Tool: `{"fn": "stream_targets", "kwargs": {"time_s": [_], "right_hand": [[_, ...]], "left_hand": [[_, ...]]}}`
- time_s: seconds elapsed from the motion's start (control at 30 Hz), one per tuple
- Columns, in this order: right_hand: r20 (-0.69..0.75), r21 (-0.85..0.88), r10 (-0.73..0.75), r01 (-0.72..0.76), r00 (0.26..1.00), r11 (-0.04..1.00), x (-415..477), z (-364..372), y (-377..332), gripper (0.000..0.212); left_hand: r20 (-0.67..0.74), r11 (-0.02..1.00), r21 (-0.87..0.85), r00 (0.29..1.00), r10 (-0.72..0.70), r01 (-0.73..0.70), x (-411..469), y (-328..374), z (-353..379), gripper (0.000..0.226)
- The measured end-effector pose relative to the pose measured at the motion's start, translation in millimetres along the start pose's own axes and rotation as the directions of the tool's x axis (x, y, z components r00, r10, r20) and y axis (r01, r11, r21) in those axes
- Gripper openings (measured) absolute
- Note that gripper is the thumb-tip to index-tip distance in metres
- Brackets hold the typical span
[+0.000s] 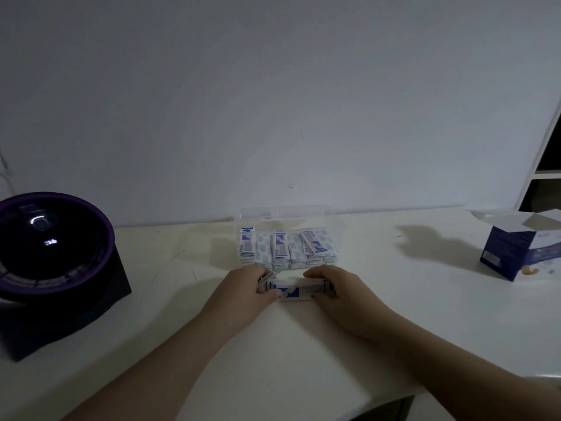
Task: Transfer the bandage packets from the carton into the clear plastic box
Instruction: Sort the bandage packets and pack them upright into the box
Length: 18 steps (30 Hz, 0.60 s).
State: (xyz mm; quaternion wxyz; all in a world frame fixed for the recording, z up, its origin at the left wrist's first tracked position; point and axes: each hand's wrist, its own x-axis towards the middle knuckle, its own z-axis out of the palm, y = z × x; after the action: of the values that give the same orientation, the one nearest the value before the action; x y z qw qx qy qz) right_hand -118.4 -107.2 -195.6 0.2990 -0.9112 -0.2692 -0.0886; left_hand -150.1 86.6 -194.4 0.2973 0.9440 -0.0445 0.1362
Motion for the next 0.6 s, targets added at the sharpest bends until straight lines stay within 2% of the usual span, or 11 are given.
{"fn": "stream_targets", "kwargs": {"time_s": [0.03,0.2,0.4,0.5,0.6], "right_hand": [[-0.004,0.016,-0.007,0.007,1.0,1.0,-1,3,-1,0.038],[-0.048,0.065,-0.049,0.052,0.998,0.997,-2,13,-7,0.037],[-0.026,-0.04,-0.082,0.081,0.996,0.996,0,25,-8,0.04],[-0.031,-0.074,-0.072,0.069,0.997,0.995,0,24,-6,0.042],[-0.017,-0.073,-0.089,0.088,0.996,0.993,1,26,-6,0.043]], "left_hand": [[0.001,1.0,0.019,1.0,0.018,-0.018,0,0,0,0.024],[0.02,0.995,0.049,0.996,0.084,-0.085,3,-2,0,0.013],[0.037,0.999,-0.018,0.998,0.046,-0.045,4,-1,1,0.013],[0.059,0.999,-0.039,0.998,-0.01,0.013,7,-7,-4,0.019],[0.096,1.0,0.027,0.995,0.0,-0.003,7,-8,-4,0.031]]}}
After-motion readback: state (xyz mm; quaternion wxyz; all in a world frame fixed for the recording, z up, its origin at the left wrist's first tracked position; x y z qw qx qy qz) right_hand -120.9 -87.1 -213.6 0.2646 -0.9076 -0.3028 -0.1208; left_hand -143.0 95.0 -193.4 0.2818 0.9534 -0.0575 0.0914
